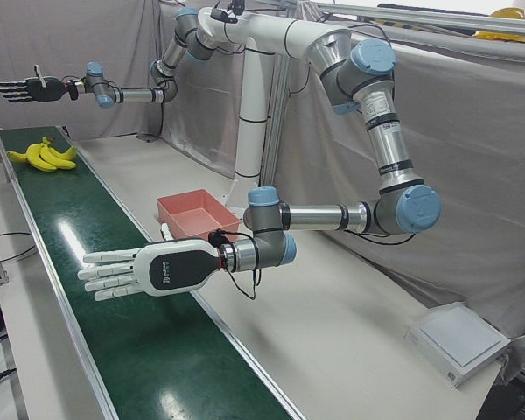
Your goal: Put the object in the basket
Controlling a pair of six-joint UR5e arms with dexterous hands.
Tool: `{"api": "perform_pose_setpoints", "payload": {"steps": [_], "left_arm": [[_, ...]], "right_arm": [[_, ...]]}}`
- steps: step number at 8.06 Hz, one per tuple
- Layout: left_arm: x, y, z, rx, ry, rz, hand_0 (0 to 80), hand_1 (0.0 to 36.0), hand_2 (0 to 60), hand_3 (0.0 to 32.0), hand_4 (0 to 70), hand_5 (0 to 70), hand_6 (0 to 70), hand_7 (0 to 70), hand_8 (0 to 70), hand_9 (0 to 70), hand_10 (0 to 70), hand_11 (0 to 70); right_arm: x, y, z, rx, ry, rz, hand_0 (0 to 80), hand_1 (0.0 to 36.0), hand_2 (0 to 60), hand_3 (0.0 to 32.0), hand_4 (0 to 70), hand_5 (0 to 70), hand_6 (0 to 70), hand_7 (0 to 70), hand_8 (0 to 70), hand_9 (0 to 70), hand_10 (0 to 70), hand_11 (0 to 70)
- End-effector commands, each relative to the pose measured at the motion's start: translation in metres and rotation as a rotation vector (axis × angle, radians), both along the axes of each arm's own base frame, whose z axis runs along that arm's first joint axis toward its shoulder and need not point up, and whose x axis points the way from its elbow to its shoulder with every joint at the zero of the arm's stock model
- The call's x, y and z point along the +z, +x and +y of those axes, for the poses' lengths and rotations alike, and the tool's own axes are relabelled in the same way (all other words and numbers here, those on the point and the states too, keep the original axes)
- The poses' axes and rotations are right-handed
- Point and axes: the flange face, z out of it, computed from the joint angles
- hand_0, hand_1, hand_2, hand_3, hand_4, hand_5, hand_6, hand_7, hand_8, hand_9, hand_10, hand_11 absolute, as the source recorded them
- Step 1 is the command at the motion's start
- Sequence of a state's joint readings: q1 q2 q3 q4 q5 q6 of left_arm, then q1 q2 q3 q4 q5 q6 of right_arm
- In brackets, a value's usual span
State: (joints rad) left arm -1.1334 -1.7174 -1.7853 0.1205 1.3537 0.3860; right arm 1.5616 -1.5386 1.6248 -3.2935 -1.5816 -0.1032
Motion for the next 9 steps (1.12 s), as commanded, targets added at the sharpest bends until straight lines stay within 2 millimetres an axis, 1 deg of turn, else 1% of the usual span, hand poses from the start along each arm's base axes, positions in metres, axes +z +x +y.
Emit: {"api": "perform_pose_setpoints", "payload": {"steps": [1, 4, 9], "left_arm": [[0.0009, -0.0008, -0.0006, -0.003, 0.000, -0.004, 60.3, 10.7, 0.0, 0.4, 10.4, 0.0, 0.0, 0.8, 1.5, 4.1, 1.9, 4.9], [0.0001, -0.0009, -0.0005, -0.003, 0.001, -0.002, 60.9, 11.1, 0.0, 1.0, 10.1, 0.0, 0.0, 0.8, 1.3, 3.9, 1.7, 4.7], [0.0021, -0.0013, 0.0001, -0.005, -0.005, -0.005, 61.3, 11.2, 0.0, 0.4, 9.8, 0.0, 0.0, 0.8, 1.5, 4.1, 1.5, 4.4]], "right_arm": [[-0.0006, 0.0000, -0.0001, 0.000, 0.001, 0.001, 0.0, 0.0, 0.0, 0.0, 0.0, 0.0, 0.0, 0.0, 0.0, 0.0, 0.0, 0.0], [-0.0006, 0.0000, -0.0001, 0.000, 0.001, 0.001, 0.0, 0.0, 0.0, 0.0, 0.0, 0.0, 0.0, 0.0, 0.0, 0.0, 0.0, 0.0], [-0.0006, 0.0000, -0.0001, 0.000, 0.001, 0.000, 0.0, 0.0, 0.0, 0.0, 0.0, 0.0, 0.0, 0.0, 0.0, 0.0, 0.0, 0.0]]}}
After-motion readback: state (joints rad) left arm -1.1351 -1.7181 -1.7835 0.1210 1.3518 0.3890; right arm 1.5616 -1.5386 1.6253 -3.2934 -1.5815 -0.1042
